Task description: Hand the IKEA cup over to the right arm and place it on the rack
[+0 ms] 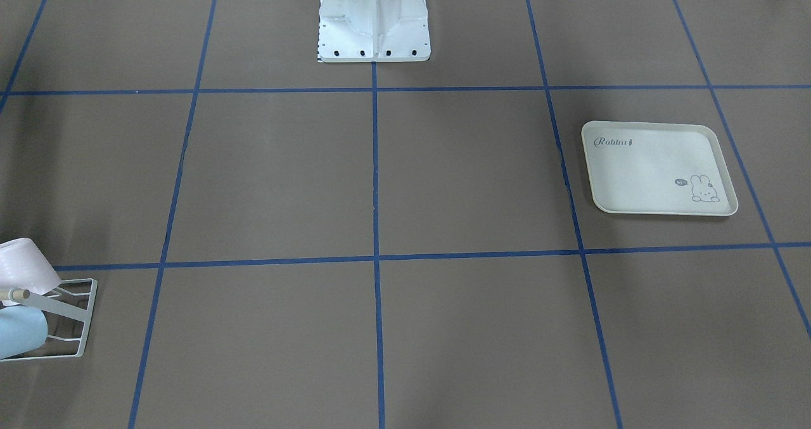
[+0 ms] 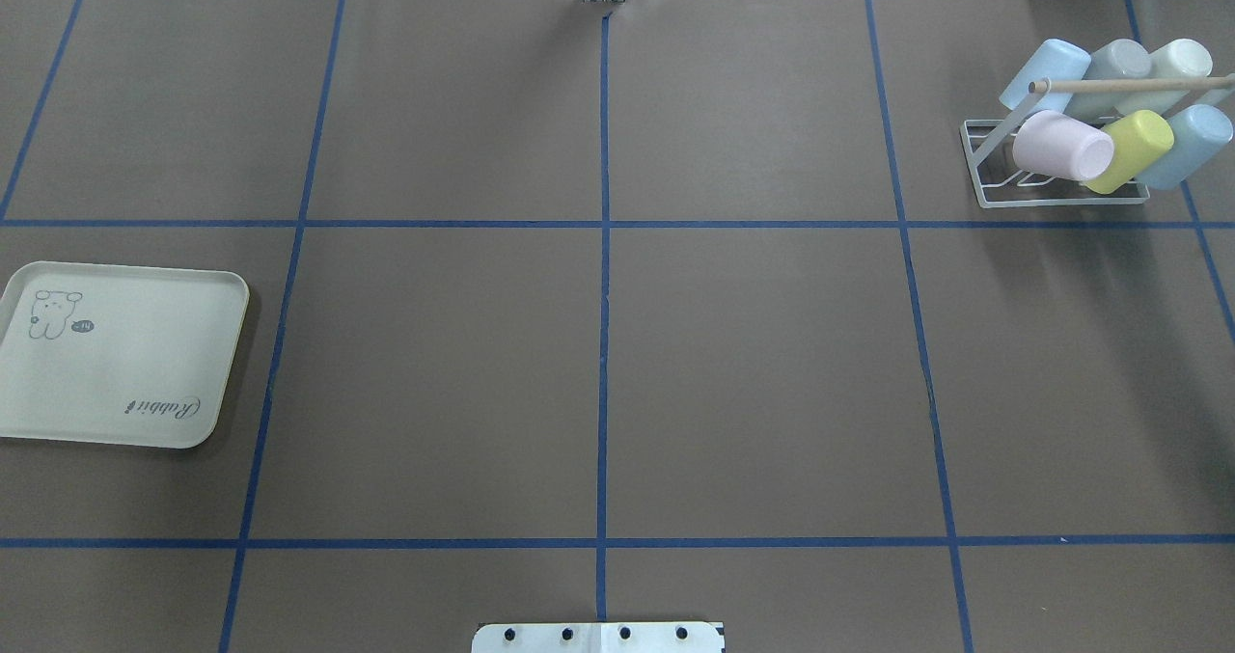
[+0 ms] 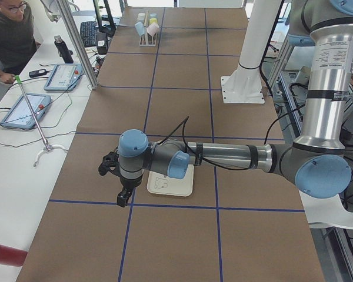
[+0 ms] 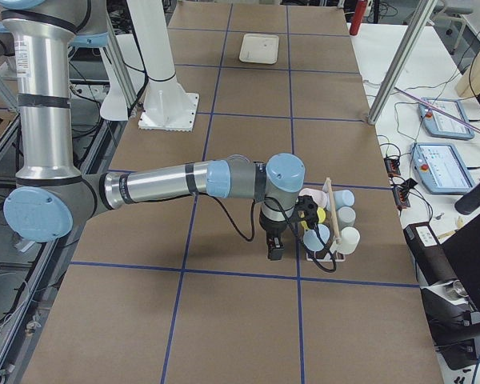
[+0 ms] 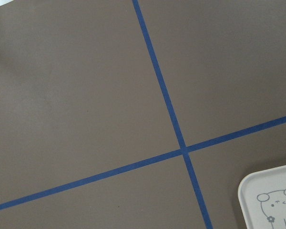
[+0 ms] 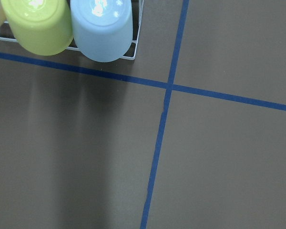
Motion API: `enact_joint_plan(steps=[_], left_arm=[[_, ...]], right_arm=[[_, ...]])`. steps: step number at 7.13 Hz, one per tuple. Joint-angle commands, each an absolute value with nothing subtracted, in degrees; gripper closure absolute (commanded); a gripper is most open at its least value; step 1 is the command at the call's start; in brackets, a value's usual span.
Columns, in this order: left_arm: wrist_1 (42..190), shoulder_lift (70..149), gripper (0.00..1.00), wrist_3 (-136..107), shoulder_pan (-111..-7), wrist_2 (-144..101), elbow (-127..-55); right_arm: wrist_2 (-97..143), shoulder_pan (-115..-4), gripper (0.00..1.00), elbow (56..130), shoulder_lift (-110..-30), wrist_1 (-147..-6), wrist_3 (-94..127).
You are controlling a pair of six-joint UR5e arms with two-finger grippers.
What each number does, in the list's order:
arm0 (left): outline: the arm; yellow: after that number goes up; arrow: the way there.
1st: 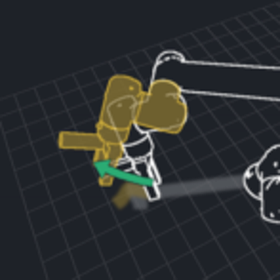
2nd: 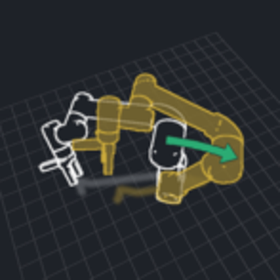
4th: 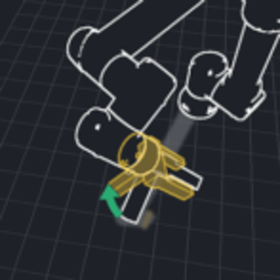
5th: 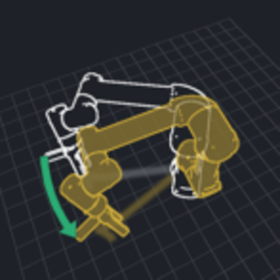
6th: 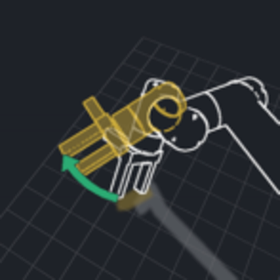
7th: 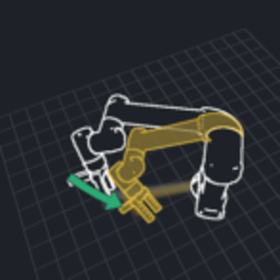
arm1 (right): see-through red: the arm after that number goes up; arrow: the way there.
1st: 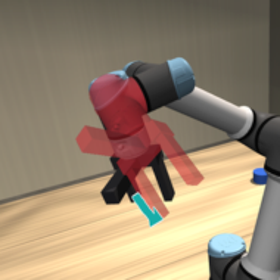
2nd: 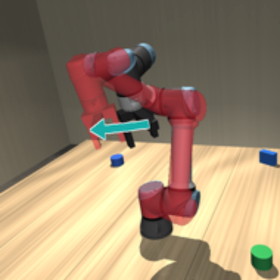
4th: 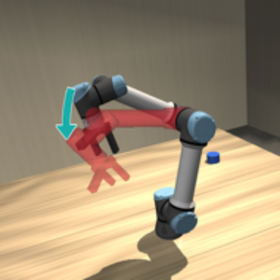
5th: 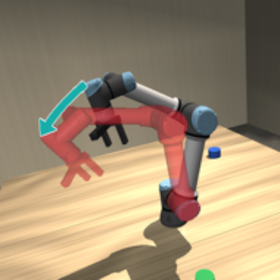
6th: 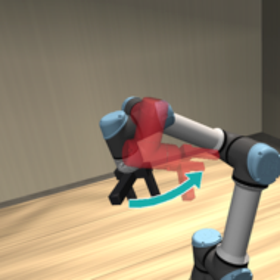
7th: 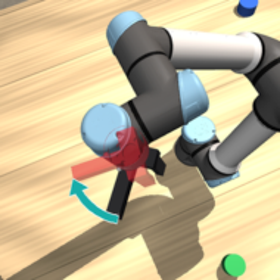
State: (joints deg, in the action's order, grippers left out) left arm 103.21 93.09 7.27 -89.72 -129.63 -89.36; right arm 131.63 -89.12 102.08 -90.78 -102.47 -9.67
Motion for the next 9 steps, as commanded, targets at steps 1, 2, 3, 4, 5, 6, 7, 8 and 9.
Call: enact_joint_plan(steps=[1,2,3,4,5,6,7,8,9], left_arm=[[100.2,92.8,0.00,7.2,-89.7,-130.2,-89.7],[97.5,93.1,0.00,7.3,-89.7,-130.2,-90.9],[96.0,93.2,0.00,7.4,-89.7,-130.2,-91.4],[96.0,92.6,0.00,7.5,-89.7,-130.9,-91.1],[95.9,92.5,0.00,7.5,-89.8,-132.4,-91.0],[95.8,92.5,0.00,7.5,-89.8,-132.8,-90.9],[96.0,92.5,0.00,7.5,-89.8,-132.8,-91.0],[96.0,92.5,0.00,7.5,-89.8,-132.8,-91.1],[96.1,92.5,0.00,7.5,-89.8,-132.8,-91.2]], right_arm=[[131.7,-89.1,0.00,101.5,-90.8,-102.6,-9.7],[131.7,-89.1,0.00,101.0,-90.6,-102.5,-9.7],[131.7,-89.1,0.00,101.0,-90.6,-102.4,-9.6],[131.7,-89.1,0.00,101.0,-90.6,-102.4,-9.6],[131.7,-89.1,0.00,101.0,-90.6,-102.4,-9.6],[131.7,-89.1,0.00,100.7,-90.6,-102.4,-9.4],[131.7,-89.1,0.00,100.3,-90.8,-102.0,-8.7],[131.7,-89.1,0.00,97.8,-91.0,-101.5,-9.0],[131.7,-89.4,0.00,97.7,-91.1,-101.4,-9.0]])
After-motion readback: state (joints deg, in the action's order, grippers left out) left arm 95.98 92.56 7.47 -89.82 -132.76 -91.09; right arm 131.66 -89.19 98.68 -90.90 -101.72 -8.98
